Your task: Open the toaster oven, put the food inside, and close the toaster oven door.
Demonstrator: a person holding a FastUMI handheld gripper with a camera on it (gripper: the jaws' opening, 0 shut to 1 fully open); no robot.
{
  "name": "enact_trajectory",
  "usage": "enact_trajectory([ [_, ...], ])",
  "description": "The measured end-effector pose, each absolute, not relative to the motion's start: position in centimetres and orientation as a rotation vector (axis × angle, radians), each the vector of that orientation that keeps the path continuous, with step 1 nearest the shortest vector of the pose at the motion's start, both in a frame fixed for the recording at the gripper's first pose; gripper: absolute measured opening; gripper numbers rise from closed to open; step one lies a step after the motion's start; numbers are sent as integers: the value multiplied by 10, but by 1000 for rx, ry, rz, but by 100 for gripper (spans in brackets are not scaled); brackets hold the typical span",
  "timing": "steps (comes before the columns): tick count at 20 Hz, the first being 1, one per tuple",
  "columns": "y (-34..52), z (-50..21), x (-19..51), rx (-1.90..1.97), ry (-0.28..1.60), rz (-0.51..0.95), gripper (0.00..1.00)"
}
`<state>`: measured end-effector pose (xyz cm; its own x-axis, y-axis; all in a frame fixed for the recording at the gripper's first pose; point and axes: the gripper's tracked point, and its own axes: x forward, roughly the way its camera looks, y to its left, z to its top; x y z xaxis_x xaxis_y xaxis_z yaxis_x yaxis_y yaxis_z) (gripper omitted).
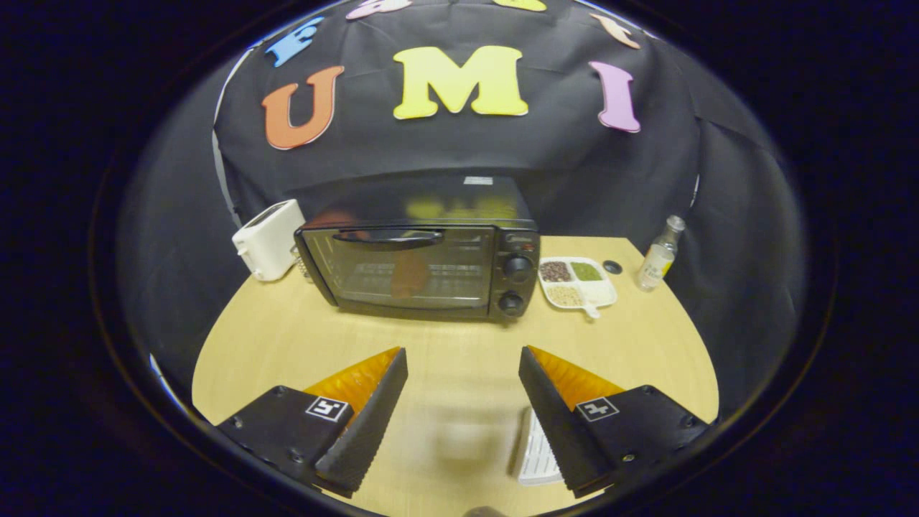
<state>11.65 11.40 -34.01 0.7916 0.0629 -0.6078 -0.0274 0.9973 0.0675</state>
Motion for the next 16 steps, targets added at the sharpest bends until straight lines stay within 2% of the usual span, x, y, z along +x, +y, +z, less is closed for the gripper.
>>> enact_trajectory([
  [4, 44, -300, 88, 57, 591, -13, 100],
  [8, -36, -230, 63, 18, 453, -86, 100],
  [16, -156, -100, 6, -30, 154, -123, 100],
])
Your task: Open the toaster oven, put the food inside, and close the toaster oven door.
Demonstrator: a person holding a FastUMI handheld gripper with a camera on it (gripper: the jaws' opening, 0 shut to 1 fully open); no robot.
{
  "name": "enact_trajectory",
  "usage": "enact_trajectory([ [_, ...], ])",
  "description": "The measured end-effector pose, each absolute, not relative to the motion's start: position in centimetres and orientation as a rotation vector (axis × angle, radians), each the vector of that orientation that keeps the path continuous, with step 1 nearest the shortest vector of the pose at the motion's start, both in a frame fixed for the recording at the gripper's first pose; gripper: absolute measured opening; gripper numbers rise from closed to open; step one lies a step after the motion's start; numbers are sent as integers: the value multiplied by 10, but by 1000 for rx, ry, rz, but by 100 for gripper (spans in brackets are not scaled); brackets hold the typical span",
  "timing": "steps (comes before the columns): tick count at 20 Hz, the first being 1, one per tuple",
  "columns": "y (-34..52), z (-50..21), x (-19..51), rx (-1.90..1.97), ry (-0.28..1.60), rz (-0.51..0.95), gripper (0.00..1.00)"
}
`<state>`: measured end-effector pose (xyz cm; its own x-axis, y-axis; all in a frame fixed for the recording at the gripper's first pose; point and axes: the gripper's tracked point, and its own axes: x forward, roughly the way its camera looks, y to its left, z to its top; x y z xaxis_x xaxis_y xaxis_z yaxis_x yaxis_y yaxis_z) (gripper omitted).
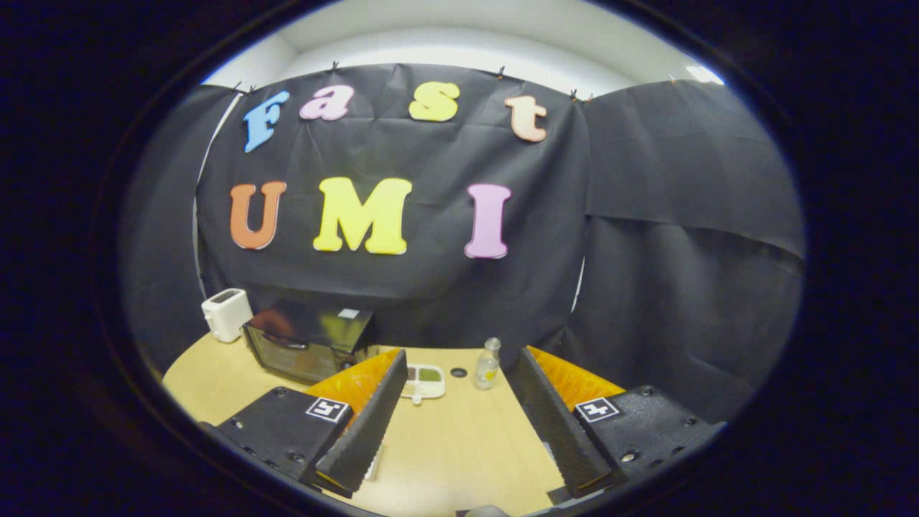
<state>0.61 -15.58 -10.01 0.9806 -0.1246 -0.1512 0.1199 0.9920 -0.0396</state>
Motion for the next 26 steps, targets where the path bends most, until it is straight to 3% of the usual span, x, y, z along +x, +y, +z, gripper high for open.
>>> enact_trajectory([
  [7, -173, -82, -9, -8, 29, -33, 99],
  [11, -162, -103, -5, 30, 66, 48, 99],
  [26, -172, -106, 4, 38, 66, 36, 99],
])
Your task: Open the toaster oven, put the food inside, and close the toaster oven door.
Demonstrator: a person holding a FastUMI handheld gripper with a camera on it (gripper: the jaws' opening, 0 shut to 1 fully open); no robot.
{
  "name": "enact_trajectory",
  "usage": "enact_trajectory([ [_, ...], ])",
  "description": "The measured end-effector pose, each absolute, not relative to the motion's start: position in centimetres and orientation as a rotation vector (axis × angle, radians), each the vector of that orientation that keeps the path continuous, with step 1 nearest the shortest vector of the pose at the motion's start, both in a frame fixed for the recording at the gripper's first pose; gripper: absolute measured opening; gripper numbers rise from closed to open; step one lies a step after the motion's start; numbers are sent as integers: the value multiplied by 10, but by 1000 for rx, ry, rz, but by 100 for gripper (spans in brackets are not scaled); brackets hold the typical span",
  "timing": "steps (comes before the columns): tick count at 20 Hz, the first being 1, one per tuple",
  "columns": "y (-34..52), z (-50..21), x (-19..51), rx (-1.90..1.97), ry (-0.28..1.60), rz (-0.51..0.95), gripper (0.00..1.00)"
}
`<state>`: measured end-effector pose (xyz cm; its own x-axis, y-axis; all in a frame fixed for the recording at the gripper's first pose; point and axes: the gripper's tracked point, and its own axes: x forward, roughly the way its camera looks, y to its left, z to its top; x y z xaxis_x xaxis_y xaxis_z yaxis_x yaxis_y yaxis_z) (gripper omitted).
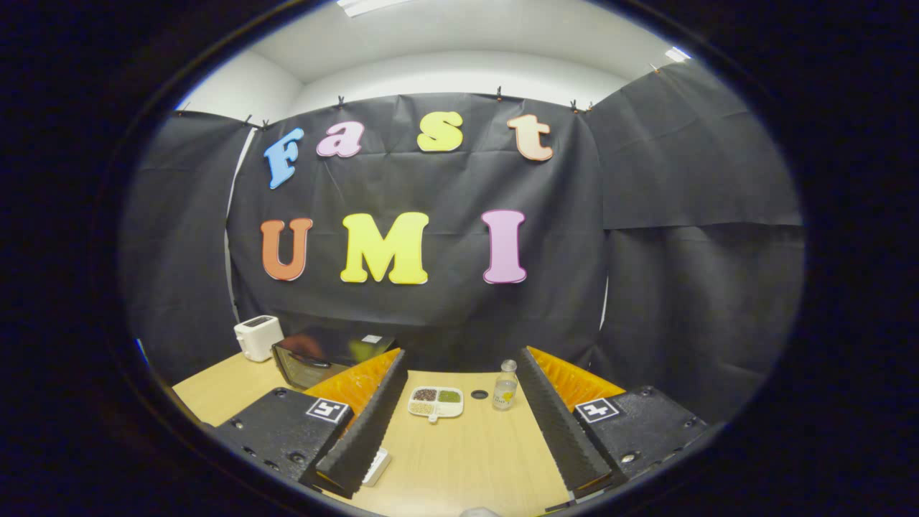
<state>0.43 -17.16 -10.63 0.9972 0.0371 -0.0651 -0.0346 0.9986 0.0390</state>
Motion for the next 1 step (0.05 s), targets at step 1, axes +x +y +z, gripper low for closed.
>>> enact_trajectory([
  [1, -171, -105, 5, 38, 66, 36, 100],
])
